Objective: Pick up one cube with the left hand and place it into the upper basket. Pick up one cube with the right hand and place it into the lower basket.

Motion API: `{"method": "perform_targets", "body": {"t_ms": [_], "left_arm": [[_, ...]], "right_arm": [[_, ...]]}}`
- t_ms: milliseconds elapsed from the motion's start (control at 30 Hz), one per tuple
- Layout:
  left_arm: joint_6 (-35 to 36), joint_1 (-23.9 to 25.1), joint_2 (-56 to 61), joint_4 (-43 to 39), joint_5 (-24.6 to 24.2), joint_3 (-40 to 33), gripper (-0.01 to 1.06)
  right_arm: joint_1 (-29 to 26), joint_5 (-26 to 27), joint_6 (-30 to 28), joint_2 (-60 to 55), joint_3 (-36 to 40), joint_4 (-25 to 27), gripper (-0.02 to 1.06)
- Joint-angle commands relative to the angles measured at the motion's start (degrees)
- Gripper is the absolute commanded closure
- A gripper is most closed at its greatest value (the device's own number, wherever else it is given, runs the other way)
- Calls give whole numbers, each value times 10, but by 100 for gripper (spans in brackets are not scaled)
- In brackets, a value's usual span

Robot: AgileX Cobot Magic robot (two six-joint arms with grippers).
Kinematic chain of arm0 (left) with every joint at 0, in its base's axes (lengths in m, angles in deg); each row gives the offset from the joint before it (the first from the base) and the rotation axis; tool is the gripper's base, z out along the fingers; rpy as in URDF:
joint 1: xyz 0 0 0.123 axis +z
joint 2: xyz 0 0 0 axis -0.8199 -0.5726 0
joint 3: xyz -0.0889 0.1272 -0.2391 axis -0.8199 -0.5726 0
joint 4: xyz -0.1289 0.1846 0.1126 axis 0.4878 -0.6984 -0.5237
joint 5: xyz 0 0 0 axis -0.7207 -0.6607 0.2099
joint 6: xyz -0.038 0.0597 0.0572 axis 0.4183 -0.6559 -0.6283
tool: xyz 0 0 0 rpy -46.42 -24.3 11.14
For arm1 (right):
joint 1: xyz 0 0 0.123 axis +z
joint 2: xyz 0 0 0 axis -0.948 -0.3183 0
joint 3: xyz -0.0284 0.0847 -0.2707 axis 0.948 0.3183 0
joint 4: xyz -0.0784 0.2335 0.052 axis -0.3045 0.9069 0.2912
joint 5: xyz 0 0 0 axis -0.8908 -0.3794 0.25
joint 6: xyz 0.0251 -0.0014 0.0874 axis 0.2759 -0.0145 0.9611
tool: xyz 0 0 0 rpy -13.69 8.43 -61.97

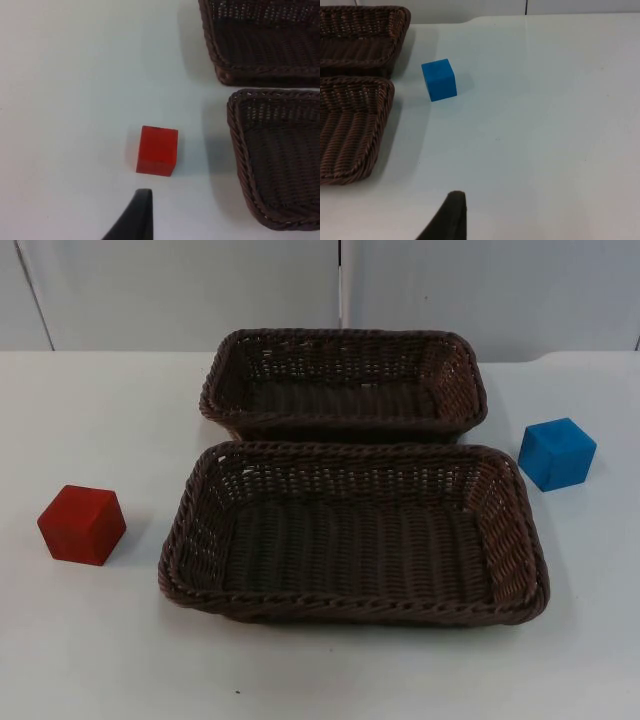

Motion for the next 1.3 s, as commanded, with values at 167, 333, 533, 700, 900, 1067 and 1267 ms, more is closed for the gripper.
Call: {"method": "perform_targets", "body": {"t_ms": [167,333,533,700,900,1067,1267], "left_arm": [[-5,2,-81,7,16,17,0],[-13,2,-126,7,44,17,0],[-13,2,-180,11,50,34,0],[-33,1,-223,20,53,56,0],[-43,-23,-278,12,65,89,0],[-43,-23,-316,13,63,108,0],[-63,-23,-362,18,64,121,0]], "right_arm": [[-4,2,-1,-3,-1,3,-1],[-4,2,-1,-3,-1,3,-1],[-4,2,-1,-3,-1,3,-1],[-4,2,-1,-3,-1,3,-1],[-4,2,-1,-3,-1,3,-1],[-4,2,-1,-3,-1,3,-1],[-4,2,-1,-3,-1,3,-1]]}}
